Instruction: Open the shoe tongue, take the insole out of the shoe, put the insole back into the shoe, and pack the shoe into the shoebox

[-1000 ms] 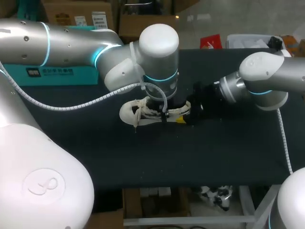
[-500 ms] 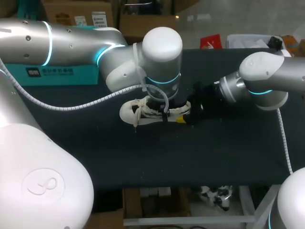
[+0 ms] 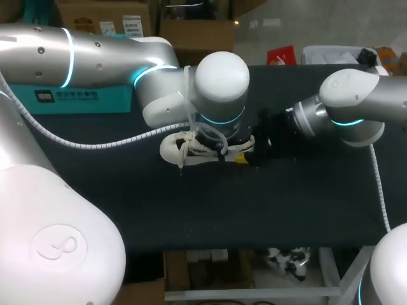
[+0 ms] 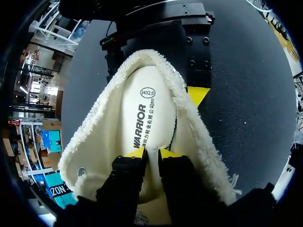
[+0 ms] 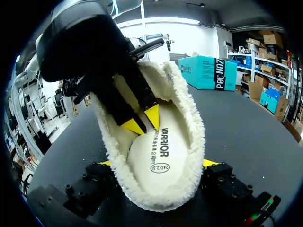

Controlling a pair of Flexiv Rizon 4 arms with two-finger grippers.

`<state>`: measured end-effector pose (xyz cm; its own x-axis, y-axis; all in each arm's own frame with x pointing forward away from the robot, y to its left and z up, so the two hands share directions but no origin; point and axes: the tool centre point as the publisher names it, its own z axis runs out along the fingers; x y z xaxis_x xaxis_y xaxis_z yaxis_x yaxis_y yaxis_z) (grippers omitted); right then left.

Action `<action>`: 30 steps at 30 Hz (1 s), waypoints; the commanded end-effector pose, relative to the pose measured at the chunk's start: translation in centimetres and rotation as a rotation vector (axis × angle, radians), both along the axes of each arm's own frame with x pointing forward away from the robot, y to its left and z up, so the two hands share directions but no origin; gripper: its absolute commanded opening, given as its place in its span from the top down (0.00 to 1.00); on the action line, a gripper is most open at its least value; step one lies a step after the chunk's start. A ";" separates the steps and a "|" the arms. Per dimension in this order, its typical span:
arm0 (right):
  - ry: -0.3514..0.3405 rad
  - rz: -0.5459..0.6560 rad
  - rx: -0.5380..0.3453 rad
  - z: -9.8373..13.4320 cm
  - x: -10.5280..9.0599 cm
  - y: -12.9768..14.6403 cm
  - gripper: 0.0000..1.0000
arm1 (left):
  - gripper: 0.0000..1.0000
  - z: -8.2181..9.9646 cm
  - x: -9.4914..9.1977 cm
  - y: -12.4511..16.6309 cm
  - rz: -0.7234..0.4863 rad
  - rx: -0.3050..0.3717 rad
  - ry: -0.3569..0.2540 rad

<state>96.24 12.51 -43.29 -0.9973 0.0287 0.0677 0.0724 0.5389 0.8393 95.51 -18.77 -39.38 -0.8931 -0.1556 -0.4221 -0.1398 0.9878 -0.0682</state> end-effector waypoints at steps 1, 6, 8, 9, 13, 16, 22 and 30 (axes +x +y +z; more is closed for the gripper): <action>0.002 0.003 0.002 -0.6 -0.1 0.3 1.00 | 0.78 -13.5 7.5 -0.2 0.007 -0.006 -0.029; 0.002 0.003 0.002 -0.6 -0.1 0.3 1.00 | 0.77 -13.8 8.7 0.2 0.017 -0.013 -0.045; 0.002 0.003 0.002 -0.6 -0.1 0.3 1.00 | 0.77 -14.0 9.1 0.3 0.024 -0.009 -0.058; 0.002 0.003 0.002 -0.6 -0.1 0.3 1.00 | 0.76 -14.0 9.3 0.3 0.026 -0.008 -0.063; 0.002 0.003 0.002 -0.6 -0.1 0.3 1.00 | 0.76 -14.1 9.7 0.4 0.034 -0.002 -0.086; 0.002 0.003 0.002 -0.6 -0.1 0.3 1.00 | 0.87 -14.0 9.7 0.5 0.040 -0.003 -0.091; 0.002 0.003 0.002 -0.6 -0.1 0.3 1.00 | 1.00 -12.6 9.0 1.0 0.045 -0.017 -0.097; 0.002 0.003 0.002 -0.6 -0.1 0.3 1.00 | 1.00 -7.6 7.2 1.4 0.066 -0.087 -0.121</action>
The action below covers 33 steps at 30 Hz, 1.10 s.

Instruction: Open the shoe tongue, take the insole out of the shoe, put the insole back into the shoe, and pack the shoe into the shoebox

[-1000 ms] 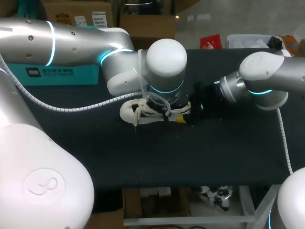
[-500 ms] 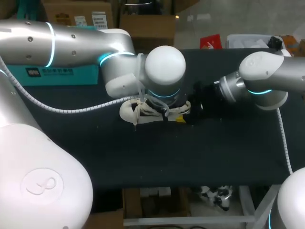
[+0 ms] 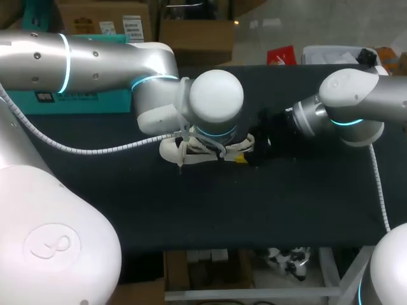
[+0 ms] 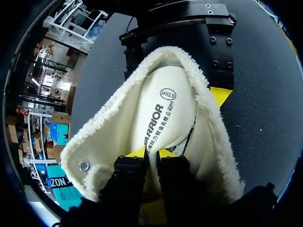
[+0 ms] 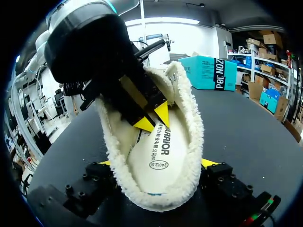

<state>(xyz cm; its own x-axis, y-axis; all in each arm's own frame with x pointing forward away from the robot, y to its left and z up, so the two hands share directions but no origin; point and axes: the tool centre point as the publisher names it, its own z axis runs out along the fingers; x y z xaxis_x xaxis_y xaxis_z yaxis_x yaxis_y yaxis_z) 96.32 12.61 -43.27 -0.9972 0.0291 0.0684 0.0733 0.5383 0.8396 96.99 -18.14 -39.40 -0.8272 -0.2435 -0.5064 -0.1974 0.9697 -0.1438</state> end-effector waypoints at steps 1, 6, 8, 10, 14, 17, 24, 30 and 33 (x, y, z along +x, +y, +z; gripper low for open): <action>0.001 0.004 0.002 -0.7 -0.2 0.2 1.00 | 1.00 -6.9 5.3 0.7 -0.005 -0.042 -0.011; 0.001 0.004 0.002 -0.7 -0.2 0.2 1.00 | 1.00 -3.1 3.8 0.7 -0.009 -0.116 0.010; 0.001 0.004 0.002 -0.7 -0.2 0.2 1.00 | 1.00 -1.6 3.4 0.6 -0.021 -0.147 0.035; 0.001 0.004 0.002 -0.7 -0.2 0.2 1.00 | 1.00 -0.2 3.0 0.4 -0.028 -0.180 0.060; 0.001 0.004 0.002 -0.7 -0.2 0.2 1.00 | 1.00 1.9 2.0 -0.3 -0.048 -0.225 0.097; 0.001 0.004 0.002 -0.7 -0.2 0.2 1.00 | 1.00 3.0 1.2 -0.9 -0.061 -0.255 0.117; 0.001 0.004 0.002 -0.7 -0.2 0.2 1.00 | 1.00 5.2 -0.8 -2.1 -0.105 -0.333 0.166; 0.001 0.004 0.002 -0.7 -0.2 0.2 1.00 | 1.00 6.5 -1.9 -2.3 -0.119 -0.377 0.184; 0.001 0.004 0.002 -0.7 -0.2 0.2 1.00 | 1.00 6.9 -2.2 -2.1 -0.122 -0.405 0.197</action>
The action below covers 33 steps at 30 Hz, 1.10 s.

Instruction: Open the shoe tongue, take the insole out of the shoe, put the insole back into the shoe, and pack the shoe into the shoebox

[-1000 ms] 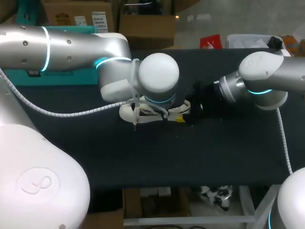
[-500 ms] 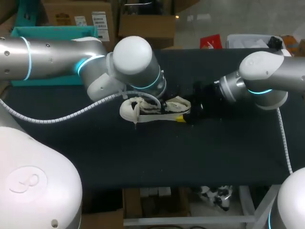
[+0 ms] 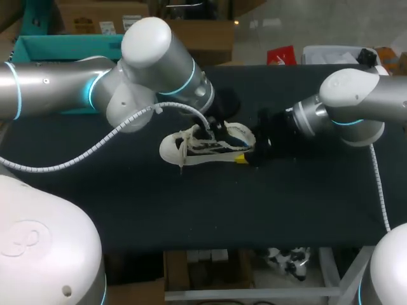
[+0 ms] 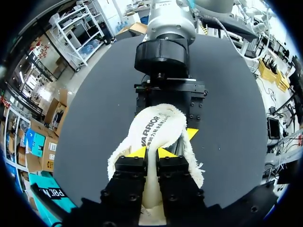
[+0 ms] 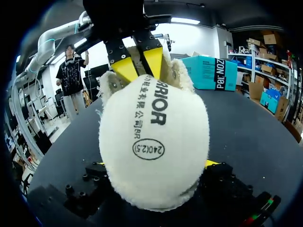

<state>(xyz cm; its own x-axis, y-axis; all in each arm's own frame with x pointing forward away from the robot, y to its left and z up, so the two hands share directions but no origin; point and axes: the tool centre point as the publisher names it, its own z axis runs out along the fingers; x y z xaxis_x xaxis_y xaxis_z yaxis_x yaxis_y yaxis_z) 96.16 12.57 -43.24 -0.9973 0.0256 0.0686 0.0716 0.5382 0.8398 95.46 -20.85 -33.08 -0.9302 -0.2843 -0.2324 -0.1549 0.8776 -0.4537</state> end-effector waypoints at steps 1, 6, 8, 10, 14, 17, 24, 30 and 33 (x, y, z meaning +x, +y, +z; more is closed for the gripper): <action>0.001 0.000 0.001 -0.7 0.0 0.2 1.00 | 1.00 0.8 -0.7 0.8 -0.010 -0.045 0.005; 0.001 0.000 0.001 -0.7 0.0 0.2 1.00 | 1.00 1.4 -1.1 1.2 -0.025 -0.071 0.023; 0.001 0.000 0.001 -0.7 0.0 0.2 1.00 | 1.00 1.4 -1.1 1.3 -0.031 -0.066 0.031; 0.001 0.000 0.001 -0.7 0.0 0.2 1.00 | 1.00 1.1 -1.2 1.3 -0.037 -0.061 0.040; 0.001 0.000 0.001 -0.7 0.0 0.2 1.00 | 1.00 0.6 -1.0 1.1 -0.037 -0.045 0.053; 0.001 0.000 0.001 -0.7 0.0 0.2 1.00 | 1.00 0.8 -1.1 1.2 -0.048 -0.053 0.063; 0.001 0.000 0.001 -0.7 0.0 0.2 1.00 | 1.00 0.0 -1.0 0.3 -0.073 -0.008 0.092; 0.001 0.000 0.001 -0.7 0.0 0.2 1.00 | 1.00 -0.5 -0.8 0.0 -0.073 -0.013 0.111; 0.001 0.000 0.001 -0.7 0.0 0.2 1.00 | 1.00 -0.2 -0.7 -0.2 -0.070 -0.020 0.112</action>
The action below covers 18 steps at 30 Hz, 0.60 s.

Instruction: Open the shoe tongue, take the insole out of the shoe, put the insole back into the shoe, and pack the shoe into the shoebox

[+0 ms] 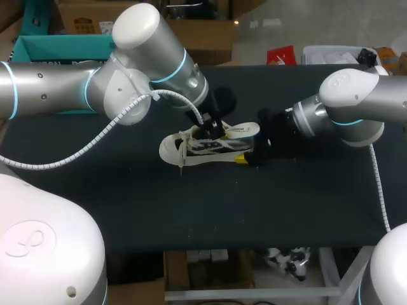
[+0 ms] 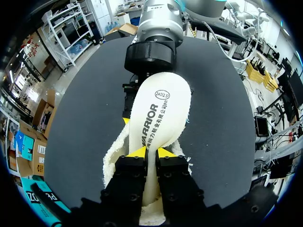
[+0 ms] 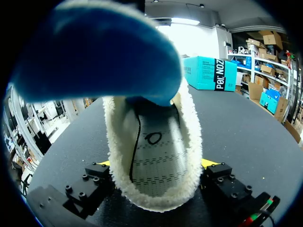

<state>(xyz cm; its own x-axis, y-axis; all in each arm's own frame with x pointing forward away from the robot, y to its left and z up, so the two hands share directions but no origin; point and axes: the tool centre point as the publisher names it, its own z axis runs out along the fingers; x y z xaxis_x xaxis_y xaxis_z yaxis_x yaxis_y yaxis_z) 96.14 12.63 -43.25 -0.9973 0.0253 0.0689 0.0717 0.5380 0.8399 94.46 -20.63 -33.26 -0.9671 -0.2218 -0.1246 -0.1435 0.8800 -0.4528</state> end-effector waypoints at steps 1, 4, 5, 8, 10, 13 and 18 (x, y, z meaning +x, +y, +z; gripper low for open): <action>0.000 0.000 0.001 -0.7 0.0 0.2 1.00 | 1.00 0.1 0.3 -0.5 0.001 -0.007 0.001; 0.000 0.000 0.001 -0.7 0.0 0.2 1.00 | 0.52 0.3 0.0 -0.6 0.008 -0.010 -0.014; 0.000 0.000 0.001 -0.7 0.0 0.2 1.00 | 0.40 0.4 -0.2 -0.7 0.009 -0.008 -0.023; 0.000 0.000 0.001 -0.7 0.0 0.2 1.00 | 0.46 0.4 -0.8 -0.9 0.024 0.002 -0.054; 0.000 0.000 0.001 -0.7 0.0 0.2 1.00 | 0.47 0.3 -1.0 -0.8 0.028 0.003 -0.061; 0.000 0.000 0.001 -0.7 0.0 0.2 1.00 | 0.50 0.4 -1.4 -0.5 0.034 -0.001 -0.075; 0.000 0.000 0.001 -0.7 0.0 0.2 1.00 | 0.52 0.3 -2.7 -0.5 0.081 0.007 -0.152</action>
<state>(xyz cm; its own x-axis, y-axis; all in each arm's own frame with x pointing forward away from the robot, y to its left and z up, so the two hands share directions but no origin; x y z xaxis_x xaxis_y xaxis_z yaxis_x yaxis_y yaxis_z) 96.15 12.63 -43.25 -0.9973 0.0257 0.0691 0.0721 0.5378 0.8400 92.99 -21.22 -32.90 -0.9458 -0.2555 -0.2007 -0.1380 0.8751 -0.4639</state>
